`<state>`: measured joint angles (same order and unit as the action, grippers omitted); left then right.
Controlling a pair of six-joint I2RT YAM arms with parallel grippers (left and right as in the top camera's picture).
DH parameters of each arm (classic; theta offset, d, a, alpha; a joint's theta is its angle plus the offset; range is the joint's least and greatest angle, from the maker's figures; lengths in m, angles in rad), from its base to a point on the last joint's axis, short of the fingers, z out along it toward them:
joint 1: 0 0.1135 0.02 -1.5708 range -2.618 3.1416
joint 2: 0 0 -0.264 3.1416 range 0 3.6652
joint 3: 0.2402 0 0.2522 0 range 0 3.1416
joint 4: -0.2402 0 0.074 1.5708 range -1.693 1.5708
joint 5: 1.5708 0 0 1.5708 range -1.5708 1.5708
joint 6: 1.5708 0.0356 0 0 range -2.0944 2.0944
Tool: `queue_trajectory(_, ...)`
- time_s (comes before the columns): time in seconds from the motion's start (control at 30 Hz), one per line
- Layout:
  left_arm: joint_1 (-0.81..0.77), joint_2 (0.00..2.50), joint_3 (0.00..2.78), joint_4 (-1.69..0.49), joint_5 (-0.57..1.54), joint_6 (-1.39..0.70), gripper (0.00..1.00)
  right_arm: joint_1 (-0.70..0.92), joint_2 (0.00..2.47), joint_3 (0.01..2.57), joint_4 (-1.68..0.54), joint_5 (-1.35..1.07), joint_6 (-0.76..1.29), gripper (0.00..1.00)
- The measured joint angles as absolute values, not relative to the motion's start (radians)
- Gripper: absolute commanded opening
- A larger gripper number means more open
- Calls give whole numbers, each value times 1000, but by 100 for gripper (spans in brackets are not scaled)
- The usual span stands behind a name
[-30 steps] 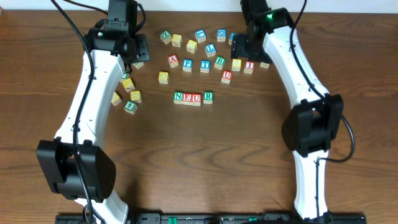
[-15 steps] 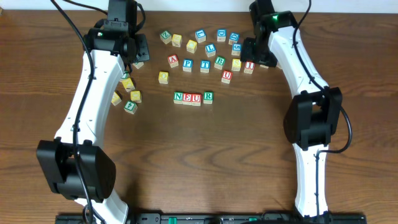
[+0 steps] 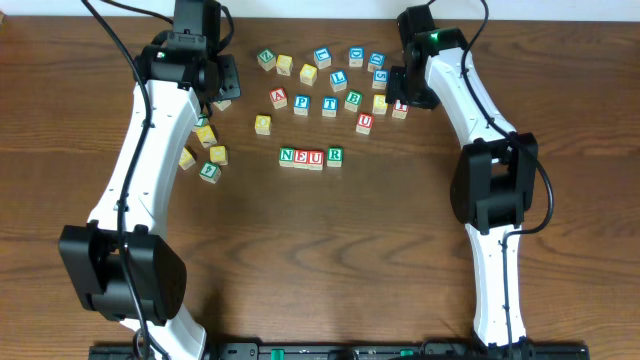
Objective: Spell out NEURIPS
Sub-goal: 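Move right gripper over red I block and grasp it, then carry red I block and lower it right of green R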
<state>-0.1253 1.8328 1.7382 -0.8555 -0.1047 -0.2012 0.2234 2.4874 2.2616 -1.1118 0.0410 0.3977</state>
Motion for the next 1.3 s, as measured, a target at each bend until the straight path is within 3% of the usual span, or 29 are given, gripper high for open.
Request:
queue_trajectory(0.3, -125, 1833, 1738, -853, -108, -201, 42, 223, 2492, 2254, -1087, 41, 397, 50)
queue_trajectory(0.43, -125, 1833, 1738, -849, -111, -201, 42, 223, 2495, 2228, -1081, 41, 393, 42)
queue_trajectory(1.3, -124, 1833, 1738, -848, -112, -201, 42, 223, 2497, 2202, -1092, 41, 369, 24)
